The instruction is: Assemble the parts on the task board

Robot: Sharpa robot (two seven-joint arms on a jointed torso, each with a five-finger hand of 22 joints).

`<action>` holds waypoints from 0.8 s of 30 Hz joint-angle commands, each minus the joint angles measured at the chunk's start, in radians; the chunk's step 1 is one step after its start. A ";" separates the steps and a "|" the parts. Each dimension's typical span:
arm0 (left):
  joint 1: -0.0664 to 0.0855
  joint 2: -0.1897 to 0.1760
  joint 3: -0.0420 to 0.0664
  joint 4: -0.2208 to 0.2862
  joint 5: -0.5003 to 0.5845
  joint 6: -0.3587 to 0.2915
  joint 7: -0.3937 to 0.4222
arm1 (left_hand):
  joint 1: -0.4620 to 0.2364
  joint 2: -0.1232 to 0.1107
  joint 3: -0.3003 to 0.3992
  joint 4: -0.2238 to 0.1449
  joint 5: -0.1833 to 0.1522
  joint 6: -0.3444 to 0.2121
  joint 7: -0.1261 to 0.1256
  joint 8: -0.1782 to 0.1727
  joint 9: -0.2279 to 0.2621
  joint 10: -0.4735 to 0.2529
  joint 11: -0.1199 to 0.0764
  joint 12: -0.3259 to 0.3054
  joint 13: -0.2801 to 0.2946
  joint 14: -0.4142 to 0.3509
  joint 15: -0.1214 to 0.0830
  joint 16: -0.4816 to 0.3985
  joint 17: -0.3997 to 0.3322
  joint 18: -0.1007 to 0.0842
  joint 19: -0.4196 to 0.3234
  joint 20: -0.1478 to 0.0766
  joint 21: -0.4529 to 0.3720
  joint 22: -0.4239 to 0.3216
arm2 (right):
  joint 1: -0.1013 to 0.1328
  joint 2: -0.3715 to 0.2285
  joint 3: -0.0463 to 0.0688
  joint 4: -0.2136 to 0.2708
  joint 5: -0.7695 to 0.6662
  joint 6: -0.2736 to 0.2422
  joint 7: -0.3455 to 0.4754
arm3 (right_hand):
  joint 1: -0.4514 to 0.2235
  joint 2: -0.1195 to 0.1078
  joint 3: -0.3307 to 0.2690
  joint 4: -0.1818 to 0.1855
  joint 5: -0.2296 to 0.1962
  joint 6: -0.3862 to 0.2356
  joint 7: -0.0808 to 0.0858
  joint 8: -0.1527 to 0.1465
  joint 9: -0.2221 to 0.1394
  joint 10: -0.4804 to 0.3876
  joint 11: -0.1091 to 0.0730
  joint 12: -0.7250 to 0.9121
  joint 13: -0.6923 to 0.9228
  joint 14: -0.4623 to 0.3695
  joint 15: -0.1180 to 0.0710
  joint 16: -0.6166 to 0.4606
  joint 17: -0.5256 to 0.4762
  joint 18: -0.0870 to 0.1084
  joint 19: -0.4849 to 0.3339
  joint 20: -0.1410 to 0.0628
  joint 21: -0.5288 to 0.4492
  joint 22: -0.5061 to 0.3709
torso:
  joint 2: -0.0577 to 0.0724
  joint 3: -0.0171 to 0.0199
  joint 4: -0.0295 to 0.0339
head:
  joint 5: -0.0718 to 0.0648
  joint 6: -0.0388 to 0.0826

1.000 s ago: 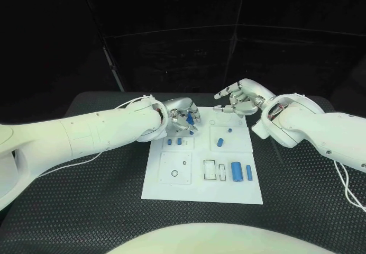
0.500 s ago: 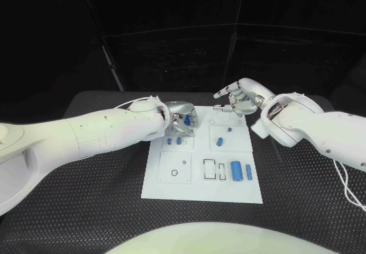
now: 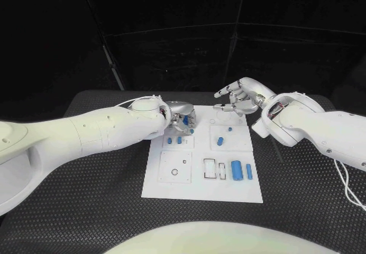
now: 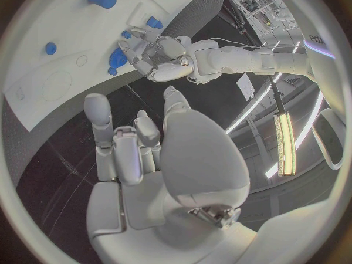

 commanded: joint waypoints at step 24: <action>-0.007 0.012 -0.001 -0.006 -0.020 0.100 -0.041 | -0.010 0.017 0.034 0.003 -0.004 0.044 -0.006 -0.025 -0.017 0.070 -0.012 -0.014 0.000 0.010 -0.010 0.011 -0.008 -0.020 0.027 -0.010 0.075 0.079 | 0.001 0.007 0.001 -0.002 0.002 -0.002 0.009 | 0.002 0.014 -0.003 -0.003 0.004 0.008 -0.001 0.007 0.001 -0.005 0.003 -0.003 0.001 0.041 -0.008 -0.004 0.004 0.007 -0.006 -0.001 -0.005 -0.002 | -0.001 0.0007 0.0002 | -0.001 -0.003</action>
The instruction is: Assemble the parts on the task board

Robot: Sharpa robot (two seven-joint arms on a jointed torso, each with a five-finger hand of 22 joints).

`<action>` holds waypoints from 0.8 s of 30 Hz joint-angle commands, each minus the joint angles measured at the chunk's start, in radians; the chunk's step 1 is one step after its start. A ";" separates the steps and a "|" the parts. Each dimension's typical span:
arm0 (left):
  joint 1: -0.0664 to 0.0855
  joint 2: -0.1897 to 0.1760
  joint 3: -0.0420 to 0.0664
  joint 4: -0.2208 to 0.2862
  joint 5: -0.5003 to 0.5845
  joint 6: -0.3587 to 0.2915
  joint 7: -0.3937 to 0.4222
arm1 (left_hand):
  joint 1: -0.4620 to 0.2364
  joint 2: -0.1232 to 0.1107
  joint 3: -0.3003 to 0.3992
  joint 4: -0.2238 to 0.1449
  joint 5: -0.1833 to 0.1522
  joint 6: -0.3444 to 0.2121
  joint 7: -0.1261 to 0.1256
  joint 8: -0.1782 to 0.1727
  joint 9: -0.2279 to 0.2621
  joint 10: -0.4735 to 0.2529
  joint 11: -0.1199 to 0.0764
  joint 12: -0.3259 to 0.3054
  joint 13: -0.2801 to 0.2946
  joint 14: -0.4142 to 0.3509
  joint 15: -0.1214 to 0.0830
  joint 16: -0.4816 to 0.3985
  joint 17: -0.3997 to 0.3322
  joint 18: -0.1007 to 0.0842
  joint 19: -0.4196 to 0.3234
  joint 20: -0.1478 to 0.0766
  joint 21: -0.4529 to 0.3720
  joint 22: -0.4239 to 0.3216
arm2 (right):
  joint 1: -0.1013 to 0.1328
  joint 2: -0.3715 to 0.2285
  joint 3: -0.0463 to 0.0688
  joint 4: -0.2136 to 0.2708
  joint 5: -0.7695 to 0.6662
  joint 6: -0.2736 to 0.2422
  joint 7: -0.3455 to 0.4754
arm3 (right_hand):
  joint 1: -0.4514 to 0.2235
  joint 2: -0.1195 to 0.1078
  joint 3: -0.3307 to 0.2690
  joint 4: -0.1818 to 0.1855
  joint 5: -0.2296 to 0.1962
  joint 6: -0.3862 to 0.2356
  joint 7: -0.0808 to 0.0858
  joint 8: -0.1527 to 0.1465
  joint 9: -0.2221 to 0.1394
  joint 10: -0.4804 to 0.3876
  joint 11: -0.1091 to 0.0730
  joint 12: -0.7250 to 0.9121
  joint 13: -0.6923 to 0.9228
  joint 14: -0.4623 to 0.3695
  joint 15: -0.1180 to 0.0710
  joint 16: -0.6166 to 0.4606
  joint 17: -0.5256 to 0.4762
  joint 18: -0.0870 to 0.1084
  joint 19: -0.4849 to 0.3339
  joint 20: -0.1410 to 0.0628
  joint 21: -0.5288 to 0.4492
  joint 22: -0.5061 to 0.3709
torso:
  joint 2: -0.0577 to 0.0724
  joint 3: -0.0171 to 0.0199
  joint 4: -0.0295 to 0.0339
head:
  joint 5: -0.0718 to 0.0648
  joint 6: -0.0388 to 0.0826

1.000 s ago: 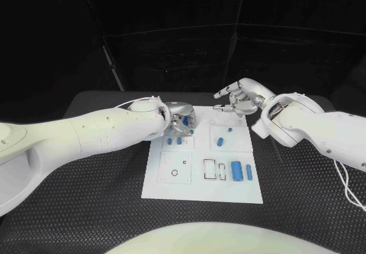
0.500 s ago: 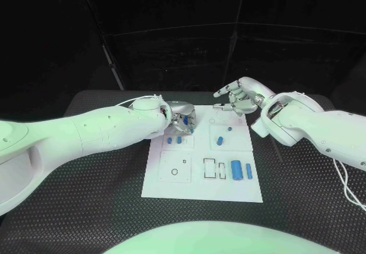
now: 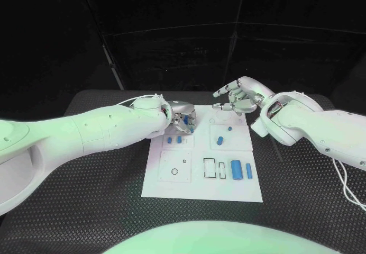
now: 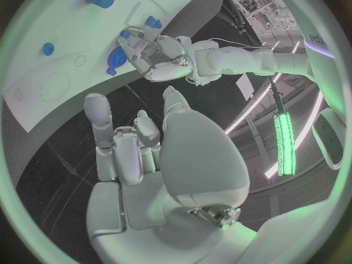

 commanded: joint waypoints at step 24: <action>-0.012 -0.049 0.011 0.052 0.011 -0.062 0.002 | 0.004 0.019 0.088 -0.011 -0.003 0.060 0.013 -0.032 -0.012 0.079 -0.004 -0.051 -0.001 0.013 -0.007 0.016 -0.002 -0.031 0.022 -0.004 0.069 0.072 | 0.001 0.000 0.001 -0.005 0.002 -0.002 0.009 | 0.000 0.012 -0.003 -0.003 0.004 0.011 -0.001 0.008 0.002 -0.003 0.002 -0.001 0.003 0.041 -0.009 -0.004 0.005 0.007 -0.006 -0.002 -0.006 -0.001 | -0.002 0.0011 0.0028 | 0.001 0.013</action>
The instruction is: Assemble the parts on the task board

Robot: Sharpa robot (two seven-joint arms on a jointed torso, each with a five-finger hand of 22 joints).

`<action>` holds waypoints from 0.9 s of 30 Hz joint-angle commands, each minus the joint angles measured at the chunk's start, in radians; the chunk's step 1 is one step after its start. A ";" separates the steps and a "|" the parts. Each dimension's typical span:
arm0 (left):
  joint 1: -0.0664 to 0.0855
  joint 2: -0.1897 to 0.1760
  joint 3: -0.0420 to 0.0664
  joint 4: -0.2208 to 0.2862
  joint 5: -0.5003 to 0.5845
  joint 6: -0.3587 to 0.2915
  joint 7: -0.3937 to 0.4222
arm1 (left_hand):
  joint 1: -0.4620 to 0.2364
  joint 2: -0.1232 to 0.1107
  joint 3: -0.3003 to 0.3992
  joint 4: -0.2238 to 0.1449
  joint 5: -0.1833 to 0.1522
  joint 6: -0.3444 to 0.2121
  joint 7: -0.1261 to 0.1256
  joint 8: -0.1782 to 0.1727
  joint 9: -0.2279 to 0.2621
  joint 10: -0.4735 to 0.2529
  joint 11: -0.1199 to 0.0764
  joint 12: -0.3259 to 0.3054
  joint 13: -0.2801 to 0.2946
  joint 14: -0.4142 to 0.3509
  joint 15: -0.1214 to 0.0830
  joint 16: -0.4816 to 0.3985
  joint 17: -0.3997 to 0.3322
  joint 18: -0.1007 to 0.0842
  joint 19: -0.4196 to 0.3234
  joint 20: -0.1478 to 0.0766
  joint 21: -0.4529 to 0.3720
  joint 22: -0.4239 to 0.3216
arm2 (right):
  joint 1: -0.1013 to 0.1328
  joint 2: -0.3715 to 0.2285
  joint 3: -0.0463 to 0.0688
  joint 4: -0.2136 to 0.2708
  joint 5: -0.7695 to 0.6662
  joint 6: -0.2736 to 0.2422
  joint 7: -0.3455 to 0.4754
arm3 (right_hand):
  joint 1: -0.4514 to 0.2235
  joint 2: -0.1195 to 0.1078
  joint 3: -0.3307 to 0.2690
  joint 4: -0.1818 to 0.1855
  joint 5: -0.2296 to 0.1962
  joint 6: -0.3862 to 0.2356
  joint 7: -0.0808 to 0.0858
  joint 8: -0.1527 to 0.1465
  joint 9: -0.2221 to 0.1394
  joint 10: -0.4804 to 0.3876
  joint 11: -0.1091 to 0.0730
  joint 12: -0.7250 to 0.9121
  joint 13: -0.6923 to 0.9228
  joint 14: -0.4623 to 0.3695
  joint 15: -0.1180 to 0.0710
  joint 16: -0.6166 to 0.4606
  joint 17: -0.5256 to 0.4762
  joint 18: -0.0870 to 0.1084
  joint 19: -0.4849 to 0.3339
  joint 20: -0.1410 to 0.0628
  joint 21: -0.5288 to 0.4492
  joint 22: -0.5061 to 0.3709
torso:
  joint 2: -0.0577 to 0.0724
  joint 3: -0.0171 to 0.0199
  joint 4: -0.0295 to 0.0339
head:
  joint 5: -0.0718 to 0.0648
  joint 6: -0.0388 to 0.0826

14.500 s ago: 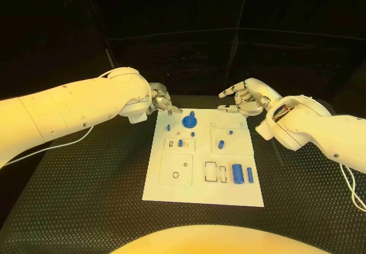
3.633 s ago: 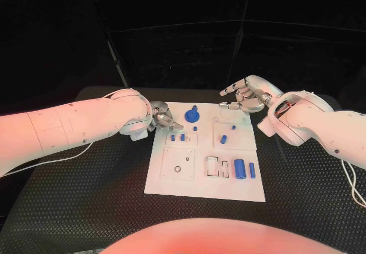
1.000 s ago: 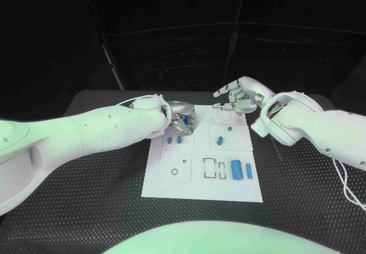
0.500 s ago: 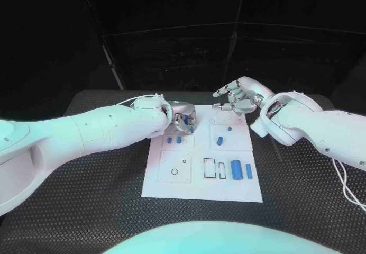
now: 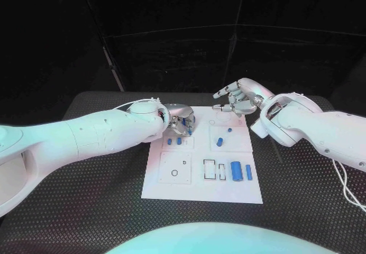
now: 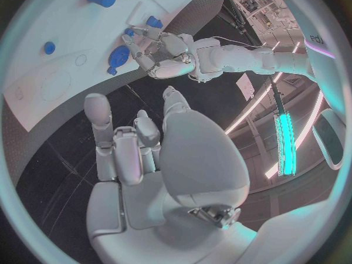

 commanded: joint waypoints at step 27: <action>0.015 -0.167 0.090 0.147 0.059 0.025 -0.071 | -0.009 -0.001 0.020 0.000 -0.004 0.015 0.001 -0.011 0.001 0.019 0.001 -0.018 0.000 0.012 -0.003 0.007 0.000 -0.017 0.010 0.004 0.013 0.011 | -0.007 0.007 0.000 -0.017 0.002 0.005 0.011 | 0.000 0.013 -0.004 -0.003 0.004 0.009 0.002 0.005 0.001 -0.003 0.002 -0.002 0.000 0.041 -0.009 -0.005 0.004 0.007 -0.006 -0.002 -0.007 -0.002 | 0.001 -0.0024 0.0024 | 0.014 0.015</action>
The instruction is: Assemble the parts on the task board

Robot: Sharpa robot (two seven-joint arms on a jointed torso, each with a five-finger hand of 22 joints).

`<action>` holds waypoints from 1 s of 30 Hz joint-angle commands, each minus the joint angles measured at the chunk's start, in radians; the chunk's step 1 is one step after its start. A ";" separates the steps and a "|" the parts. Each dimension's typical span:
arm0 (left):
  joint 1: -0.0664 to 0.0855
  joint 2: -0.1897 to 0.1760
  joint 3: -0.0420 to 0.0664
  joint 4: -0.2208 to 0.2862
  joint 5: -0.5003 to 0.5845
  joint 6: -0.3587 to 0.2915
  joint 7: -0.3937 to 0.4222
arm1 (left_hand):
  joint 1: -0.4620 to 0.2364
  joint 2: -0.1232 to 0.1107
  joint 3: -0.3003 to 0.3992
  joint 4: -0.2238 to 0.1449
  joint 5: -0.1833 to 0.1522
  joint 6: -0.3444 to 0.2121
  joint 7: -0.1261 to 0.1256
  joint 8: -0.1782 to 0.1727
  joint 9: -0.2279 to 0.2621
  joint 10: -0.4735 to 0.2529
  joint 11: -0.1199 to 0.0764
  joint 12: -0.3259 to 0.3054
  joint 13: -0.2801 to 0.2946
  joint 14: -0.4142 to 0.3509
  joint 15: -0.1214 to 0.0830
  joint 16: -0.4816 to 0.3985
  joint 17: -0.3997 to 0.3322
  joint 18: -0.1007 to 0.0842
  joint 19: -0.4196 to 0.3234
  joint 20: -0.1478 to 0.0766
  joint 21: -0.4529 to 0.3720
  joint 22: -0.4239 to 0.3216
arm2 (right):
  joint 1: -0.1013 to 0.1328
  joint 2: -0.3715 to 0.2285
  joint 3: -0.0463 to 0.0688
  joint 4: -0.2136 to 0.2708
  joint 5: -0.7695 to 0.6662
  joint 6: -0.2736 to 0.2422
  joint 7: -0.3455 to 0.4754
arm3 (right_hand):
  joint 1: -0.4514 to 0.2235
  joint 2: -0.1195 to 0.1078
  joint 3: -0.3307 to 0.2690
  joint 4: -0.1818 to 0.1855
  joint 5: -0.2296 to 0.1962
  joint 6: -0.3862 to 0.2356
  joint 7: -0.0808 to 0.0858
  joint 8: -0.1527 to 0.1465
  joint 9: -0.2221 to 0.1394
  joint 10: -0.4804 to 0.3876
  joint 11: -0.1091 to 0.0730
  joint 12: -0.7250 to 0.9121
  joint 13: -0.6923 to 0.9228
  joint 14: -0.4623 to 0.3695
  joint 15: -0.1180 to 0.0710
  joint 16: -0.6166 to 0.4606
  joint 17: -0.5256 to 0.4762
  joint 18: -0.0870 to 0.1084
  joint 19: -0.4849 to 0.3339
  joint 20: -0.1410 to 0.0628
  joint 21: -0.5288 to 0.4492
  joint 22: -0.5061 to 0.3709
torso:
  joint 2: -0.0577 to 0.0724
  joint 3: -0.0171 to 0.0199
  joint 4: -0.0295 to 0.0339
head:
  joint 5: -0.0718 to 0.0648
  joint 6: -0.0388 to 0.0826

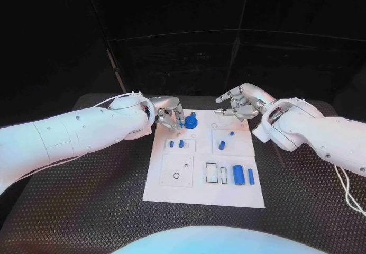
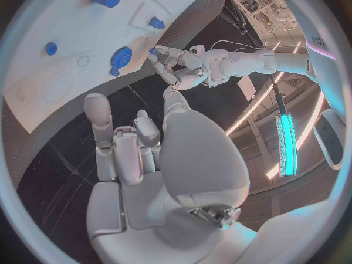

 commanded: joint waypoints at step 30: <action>-0.014 0.042 -0.004 -0.062 0.014 0.086 -0.027 | -0.017 -0.005 0.011 0.003 -0.005 0.009 -0.001 -0.010 0.001 0.012 0.002 -0.010 0.000 0.011 -0.003 0.000 -0.009 -0.017 0.005 0.001 0.004 0.003 | 0.000 0.005 0.000 0.002 0.002 -0.006 0.010 | 0.000 0.014 -0.004 -0.003 0.005 0.007 -0.002 0.005 0.001 -0.005 0.001 -0.005 -0.004 0.040 -0.009 -0.007 0.002 0.008 -0.008 -0.002 -0.010 -0.005 | 0.002 0.0015 -0.0009 | 0.001 -0.008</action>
